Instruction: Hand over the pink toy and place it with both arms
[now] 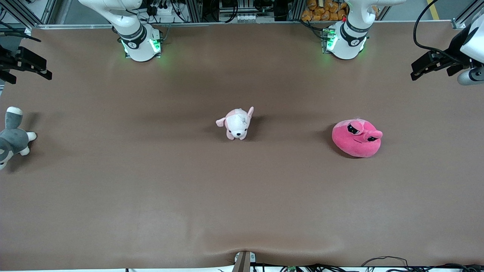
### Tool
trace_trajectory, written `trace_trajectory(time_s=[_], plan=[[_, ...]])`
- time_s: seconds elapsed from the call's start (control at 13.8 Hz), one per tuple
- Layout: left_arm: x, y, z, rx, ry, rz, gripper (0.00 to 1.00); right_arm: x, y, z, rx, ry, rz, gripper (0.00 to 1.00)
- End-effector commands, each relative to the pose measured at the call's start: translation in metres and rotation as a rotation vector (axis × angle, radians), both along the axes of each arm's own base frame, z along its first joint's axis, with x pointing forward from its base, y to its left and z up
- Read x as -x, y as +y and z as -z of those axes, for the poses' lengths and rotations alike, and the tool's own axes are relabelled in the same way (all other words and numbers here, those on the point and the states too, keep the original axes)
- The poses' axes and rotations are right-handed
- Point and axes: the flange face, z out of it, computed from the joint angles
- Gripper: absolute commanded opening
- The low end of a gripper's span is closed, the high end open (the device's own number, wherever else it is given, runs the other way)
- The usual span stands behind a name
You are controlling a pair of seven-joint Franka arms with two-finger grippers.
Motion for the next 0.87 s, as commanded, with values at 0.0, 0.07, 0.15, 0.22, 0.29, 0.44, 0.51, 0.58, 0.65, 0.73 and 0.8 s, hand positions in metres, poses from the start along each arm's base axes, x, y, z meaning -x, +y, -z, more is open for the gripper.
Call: trace_trajectory(time_s=[0.0,0.07,0.15,0.22,0.29,0.44,0.51,0.58,0.65,0.73,0.8], plan=[[0.0001,-0.0013,-0.0002,0.008,0.008,-0.014,1.00,0.0070,-0.0031,-0.0027,-0.013,-0.002,0.013,1.00],[-0.0008,-0.0014,0.0000,0.008,0.008,-0.014,1.00,0.0070,-0.0031,-0.0027,-0.013,-0.002,0.013,1.00],[-0.0015,-0.0015,0.0006,0.008,0.008,-0.014,1.00,0.0070,-0.0023,-0.0027,-0.013,-0.002,0.011,1.00],[-0.0015,-0.0015,0.0007,0.008,0.008,-0.014,1.00,0.0068,-0.0015,-0.0028,-0.013,-0.004,0.010,1.00],[-0.0016,-0.0005,0.0006,0.007,0.008,-0.016,1.00,0.0068,-0.0015,-0.0028,-0.013,-0.004,0.010,1.00],[-0.0033,-0.0007,0.0029,0.008,0.010,-0.029,1.00,0.0070,-0.0015,-0.0027,-0.013,-0.002,0.010,1.00],[-0.0045,-0.0008,0.0043,0.007,0.010,-0.044,1.00,0.0070,-0.0023,-0.0027,-0.013,-0.002,0.011,1.00],[-0.0050,-0.0009,0.0065,0.005,0.013,-0.064,1.00,0.0070,-0.0015,-0.0027,-0.013,-0.002,0.010,1.00],[-0.0055,-0.0009,0.0073,0.003,0.014,-0.084,1.00,0.0070,-0.0015,-0.0027,-0.013,-0.002,0.010,1.00],[-0.0050,-0.0003,0.0066,0.004,0.011,-0.101,1.00,0.0070,-0.0015,-0.0027,-0.013,-0.002,0.010,1.00],[-0.0057,-0.0003,0.0072,0.003,0.010,-0.114,1.00,0.0070,-0.0015,-0.0027,-0.013,-0.002,0.010,1.00]])
